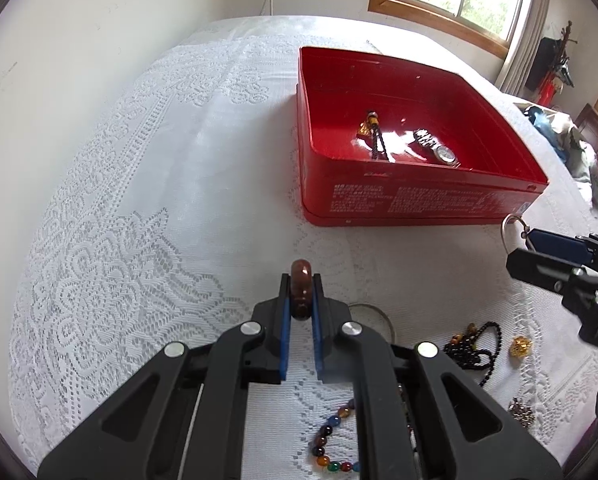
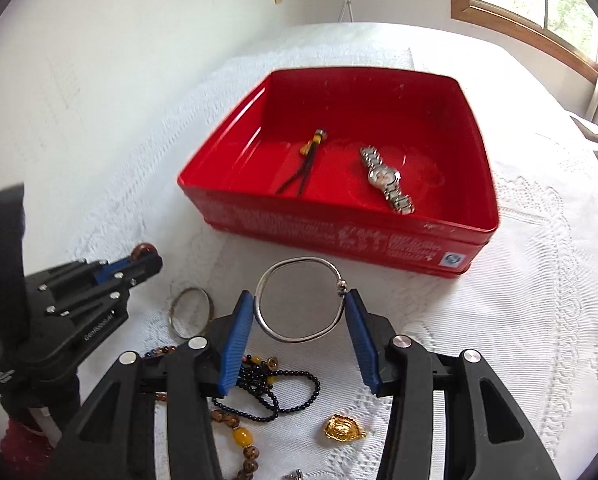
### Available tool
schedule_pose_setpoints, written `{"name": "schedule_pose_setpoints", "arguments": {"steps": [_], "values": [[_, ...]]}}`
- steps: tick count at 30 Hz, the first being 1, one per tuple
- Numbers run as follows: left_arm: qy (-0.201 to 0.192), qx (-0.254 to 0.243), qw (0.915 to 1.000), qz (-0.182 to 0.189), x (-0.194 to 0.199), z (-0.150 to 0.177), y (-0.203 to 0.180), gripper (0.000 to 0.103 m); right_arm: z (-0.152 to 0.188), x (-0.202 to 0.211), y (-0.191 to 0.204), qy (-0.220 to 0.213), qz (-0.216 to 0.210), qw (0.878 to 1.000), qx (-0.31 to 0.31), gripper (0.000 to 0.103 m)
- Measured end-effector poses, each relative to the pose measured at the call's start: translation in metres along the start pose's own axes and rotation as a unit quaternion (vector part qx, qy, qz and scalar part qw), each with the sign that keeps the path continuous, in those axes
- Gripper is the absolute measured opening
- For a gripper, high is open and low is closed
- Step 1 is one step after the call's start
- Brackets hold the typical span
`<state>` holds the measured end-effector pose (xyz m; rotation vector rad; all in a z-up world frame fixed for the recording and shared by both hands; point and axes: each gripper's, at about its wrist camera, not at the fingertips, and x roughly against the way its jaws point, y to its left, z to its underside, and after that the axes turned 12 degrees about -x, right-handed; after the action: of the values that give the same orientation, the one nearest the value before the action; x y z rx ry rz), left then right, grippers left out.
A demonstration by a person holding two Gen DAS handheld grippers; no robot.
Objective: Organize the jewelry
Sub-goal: 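Carry the bangle and brown ring into the red box and open both tools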
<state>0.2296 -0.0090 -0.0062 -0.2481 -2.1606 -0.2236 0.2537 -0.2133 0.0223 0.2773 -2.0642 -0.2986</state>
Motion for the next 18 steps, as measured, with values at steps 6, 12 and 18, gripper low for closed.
{"name": "schedule_pose_setpoints", "arguments": {"steps": [6,12,18], "values": [[-0.020,-0.001,0.9998,0.004,0.014,-0.017,-0.001,0.008,-0.021,0.018,-0.017,-0.021,-0.013,0.999,-0.024,0.048],[-0.046,-0.005,0.9988,0.018,0.014,-0.073,-0.007,0.008,-0.061,0.020,-0.026,-0.042,0.006,0.998,-0.039,0.048],[-0.029,-0.015,0.9990,0.032,-0.026,-0.129,-0.023,0.008,-0.099,-0.009,-0.036,-0.033,0.028,0.998,-0.051,0.048]]}}
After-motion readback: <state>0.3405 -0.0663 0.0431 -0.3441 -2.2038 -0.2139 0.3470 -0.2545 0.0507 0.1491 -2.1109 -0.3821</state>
